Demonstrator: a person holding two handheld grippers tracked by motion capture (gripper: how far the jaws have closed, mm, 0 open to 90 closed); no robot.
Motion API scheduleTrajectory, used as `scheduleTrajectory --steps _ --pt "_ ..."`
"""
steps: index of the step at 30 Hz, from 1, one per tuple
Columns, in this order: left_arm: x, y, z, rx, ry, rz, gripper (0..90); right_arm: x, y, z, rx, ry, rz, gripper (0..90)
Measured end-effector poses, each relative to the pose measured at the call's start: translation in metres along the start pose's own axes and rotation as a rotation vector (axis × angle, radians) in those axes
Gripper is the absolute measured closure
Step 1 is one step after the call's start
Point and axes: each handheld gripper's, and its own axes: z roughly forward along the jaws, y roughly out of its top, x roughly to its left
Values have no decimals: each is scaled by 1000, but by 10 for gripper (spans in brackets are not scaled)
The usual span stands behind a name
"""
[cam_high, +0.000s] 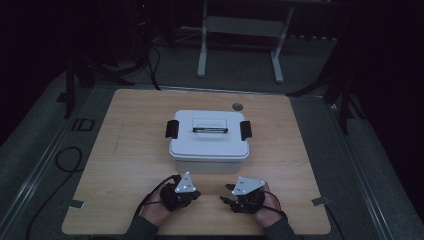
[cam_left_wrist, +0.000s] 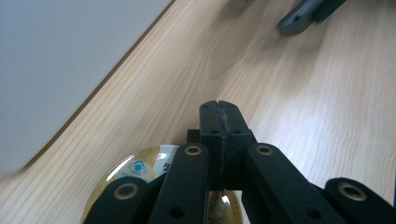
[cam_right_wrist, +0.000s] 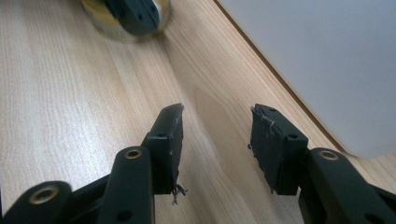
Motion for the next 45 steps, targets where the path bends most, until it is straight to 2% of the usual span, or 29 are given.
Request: scheduleTrajectory --steps 4,8,10,13,16,18,21,24,32,38,40,45 --pt "6 -9 -16 -21 1 -42 897 0 0 -1 -2 -2 3 534" --pt "5 -16 -26 -19 -1 -48 896 -1 0 -2 -4 -2 2 534" --pt "3 -18 -27 -10 -4 -48 895 0 0 -2 -3 -1 1 534" --pt "-1 -14 -24 -28 -23 -37 892 0 0 -1 0 0 3 535" --pt "-4 -10 -15 -1 -33 -14 891 0 0 0 2 3 -2 535" --pt "-3 -10 -10 32 -22 -12 893 0 0 0 2 5 -5 535" --pt "4 -14 -11 45 22 -44 895 0 0 -1 1 2 1 535" --pt "13 -19 -17 50 63 -75 895 -2 -1 -2 -2 1 1 535" --pt "37 -38 -34 63 129 -162 895 -3 -1 -4 -2 -4 3 533" --pt "48 -45 -41 50 162 -213 894 -7 -1 -10 -5 -17 10 531" --pt "48 -45 -42 39 153 -218 893 -10 -1 -14 -5 -23 7 531" --pt "39 -42 -38 22 106 -186 853 -24 2 -32 -21 -63 14 532"
